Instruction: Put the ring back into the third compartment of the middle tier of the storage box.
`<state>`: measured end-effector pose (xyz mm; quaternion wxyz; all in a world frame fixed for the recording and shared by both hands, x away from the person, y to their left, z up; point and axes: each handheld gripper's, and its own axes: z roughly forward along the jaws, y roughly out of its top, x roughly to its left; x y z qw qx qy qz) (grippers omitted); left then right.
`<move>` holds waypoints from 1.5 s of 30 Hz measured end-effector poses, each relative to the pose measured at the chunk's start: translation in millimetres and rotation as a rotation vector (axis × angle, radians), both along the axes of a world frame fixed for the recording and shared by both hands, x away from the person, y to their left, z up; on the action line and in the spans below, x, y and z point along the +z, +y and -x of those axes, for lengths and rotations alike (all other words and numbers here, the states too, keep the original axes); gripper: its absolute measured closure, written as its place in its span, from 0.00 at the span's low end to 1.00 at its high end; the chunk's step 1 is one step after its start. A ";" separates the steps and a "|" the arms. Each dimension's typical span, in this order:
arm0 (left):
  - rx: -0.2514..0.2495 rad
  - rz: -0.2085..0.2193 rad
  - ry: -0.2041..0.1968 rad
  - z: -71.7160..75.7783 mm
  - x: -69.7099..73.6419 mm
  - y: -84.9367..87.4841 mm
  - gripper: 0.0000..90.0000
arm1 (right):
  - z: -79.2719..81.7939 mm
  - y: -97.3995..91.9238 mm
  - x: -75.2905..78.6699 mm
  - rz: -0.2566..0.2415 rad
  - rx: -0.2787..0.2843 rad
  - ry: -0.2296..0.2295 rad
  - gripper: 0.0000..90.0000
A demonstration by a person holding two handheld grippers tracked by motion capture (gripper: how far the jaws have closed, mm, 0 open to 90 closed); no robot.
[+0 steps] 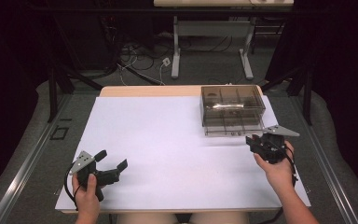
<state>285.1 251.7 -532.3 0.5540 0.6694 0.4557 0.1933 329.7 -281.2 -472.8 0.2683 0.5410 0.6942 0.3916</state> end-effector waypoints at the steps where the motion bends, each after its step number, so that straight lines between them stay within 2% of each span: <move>1: -0.001 -0.001 0.000 0.2 0.1 -0.1 0.00 | -4.0 -0.2 -0.4 0.004 0.002 0.008 0.77; 18: -0.002 -0.001 -0.002 0.1 0.2 -0.1 0.00 | -38.8 -4.7 2.7 -0.001 -0.055 0.063 0.77; 21: -0.001 -0.001 -0.001 0.0 0.1 0.0 0.00 | -45.7 -7.9 3.8 0.012 -0.069 0.072 0.77; 27: -0.001 0.000 0.000 -0.1 0.1 -0.3 0.00 | -52.9 -11.6 3.6 0.007 -0.093 0.088 0.77; 34: -0.004 -0.002 0.001 -0.4 -0.1 -0.5 0.00 | -59.2 -13.5 3.9 0.014 -0.109 0.090 0.77; 35: -0.003 -0.002 0.001 -0.4 -0.1 -0.5 0.00 | -61.4 -14.7 4.2 0.028 -0.116 0.091 0.77; 45: -0.004 -0.002 0.002 -0.7 -0.2 -0.6 0.00 | -71.8 -16.1 2.5 0.024 -0.151 0.096 0.77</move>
